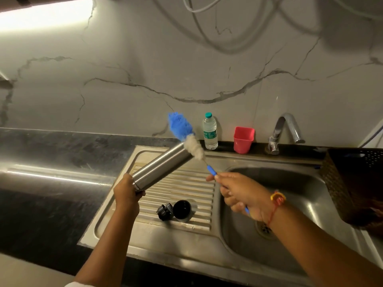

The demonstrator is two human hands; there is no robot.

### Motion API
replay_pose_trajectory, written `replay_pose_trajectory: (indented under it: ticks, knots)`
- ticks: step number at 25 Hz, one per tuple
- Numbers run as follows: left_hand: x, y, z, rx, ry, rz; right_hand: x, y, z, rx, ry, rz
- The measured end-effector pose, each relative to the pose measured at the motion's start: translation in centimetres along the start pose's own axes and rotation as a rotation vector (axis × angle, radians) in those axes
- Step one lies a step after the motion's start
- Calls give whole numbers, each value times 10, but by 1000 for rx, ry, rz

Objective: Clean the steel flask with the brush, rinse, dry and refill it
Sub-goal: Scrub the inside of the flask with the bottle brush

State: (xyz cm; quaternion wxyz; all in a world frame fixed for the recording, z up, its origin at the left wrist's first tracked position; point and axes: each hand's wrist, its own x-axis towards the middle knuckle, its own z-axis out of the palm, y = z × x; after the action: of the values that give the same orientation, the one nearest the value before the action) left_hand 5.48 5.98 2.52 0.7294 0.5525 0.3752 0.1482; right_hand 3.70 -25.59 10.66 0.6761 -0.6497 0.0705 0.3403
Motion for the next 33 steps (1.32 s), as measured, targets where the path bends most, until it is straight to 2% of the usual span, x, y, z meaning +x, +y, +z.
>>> replay_pose_trajectory:
  ticks: [2, 6, 8, 11, 14, 18, 22, 25, 27, 31, 33]
  knots:
    - [-3, -6, 1, 20, -40, 17, 6, -10, 0, 54, 1, 17]
    - [7, -4, -10, -49, 26, -22, -18, 9, 3, 110, -75, 42]
    - [7, -7, -14, -66, -6, -44, -20, 12, 3, 126, -81, 42]
    - [-2, -15, -6, -106, -87, -90, 0, -1, 4, 193, 18, 26]
    - [-7, -15, 0, -132, -100, -111, 8, -10, -2, 211, 114, -40]
    - [-5, -12, -4, -126, -41, -113, -1, 0, -3, -48, 208, -201]
    - [-11, -6, 8, -40, 2, -39, 9, 17, 1, -569, 376, -449]
    - [-25, 2, 30, 12, 39, 6, 16, 49, 21, -890, 330, -517]
    - [-31, 3, 42, 32, 32, 37, 16, 58, 31, -960, 259, -504]
    - [-38, 6, 45, 35, 58, 49, 37, 41, 3, -849, 454, -407]
    - [-41, 6, 48, 56, 71, 57, 30, 56, 17, -924, 364, -456]
